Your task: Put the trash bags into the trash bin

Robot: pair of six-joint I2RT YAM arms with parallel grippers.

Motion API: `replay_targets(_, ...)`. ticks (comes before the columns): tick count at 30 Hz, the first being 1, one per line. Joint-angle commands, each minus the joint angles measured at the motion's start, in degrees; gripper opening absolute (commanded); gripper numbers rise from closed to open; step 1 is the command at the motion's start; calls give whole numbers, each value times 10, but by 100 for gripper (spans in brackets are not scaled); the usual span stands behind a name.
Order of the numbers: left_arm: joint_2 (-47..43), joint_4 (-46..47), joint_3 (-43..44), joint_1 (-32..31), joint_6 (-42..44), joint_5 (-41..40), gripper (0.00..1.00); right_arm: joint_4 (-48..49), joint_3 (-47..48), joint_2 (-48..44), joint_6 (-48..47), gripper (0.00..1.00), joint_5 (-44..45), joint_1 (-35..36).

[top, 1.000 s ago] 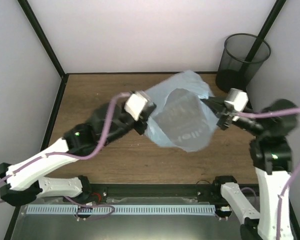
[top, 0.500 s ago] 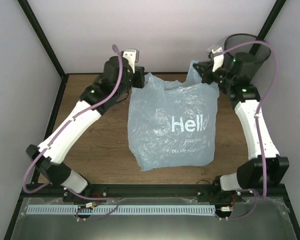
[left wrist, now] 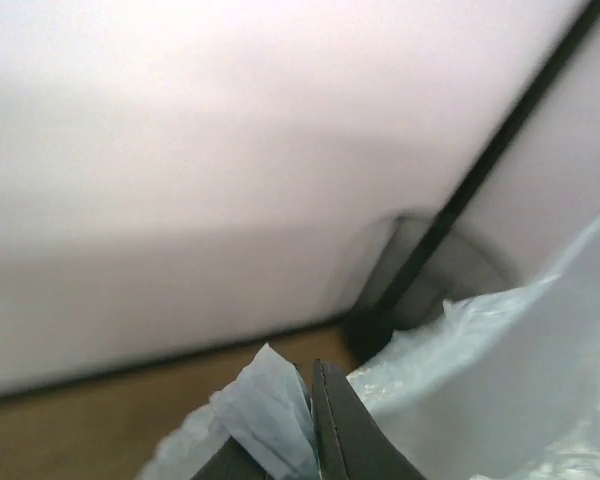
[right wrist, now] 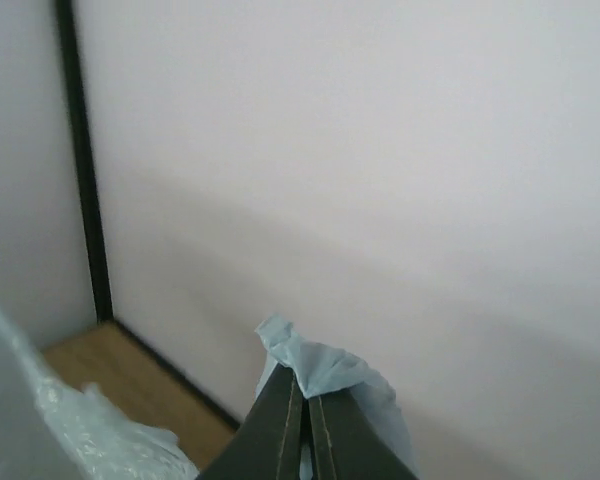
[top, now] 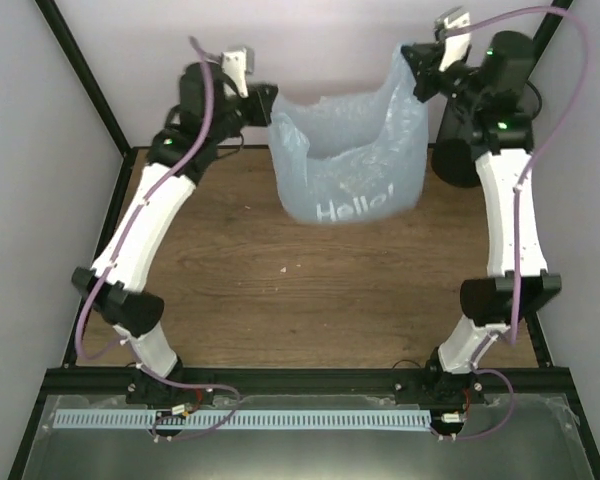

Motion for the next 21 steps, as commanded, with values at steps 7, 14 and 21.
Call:
replay_targets(7, -191, 245, -176, -78, 84, 80, 5, 353, -337, -375, -47, 1, -123, 3)
replay_targets(14, -18, 86, -235, -81, 138, 8, 4, 52, -352, -149, -199, 1, 93, 41)
replay_targets(21, -168, 87, -411, -160, 137, -25, 4, -4, -508, -247, -131, 1, -142, 29)
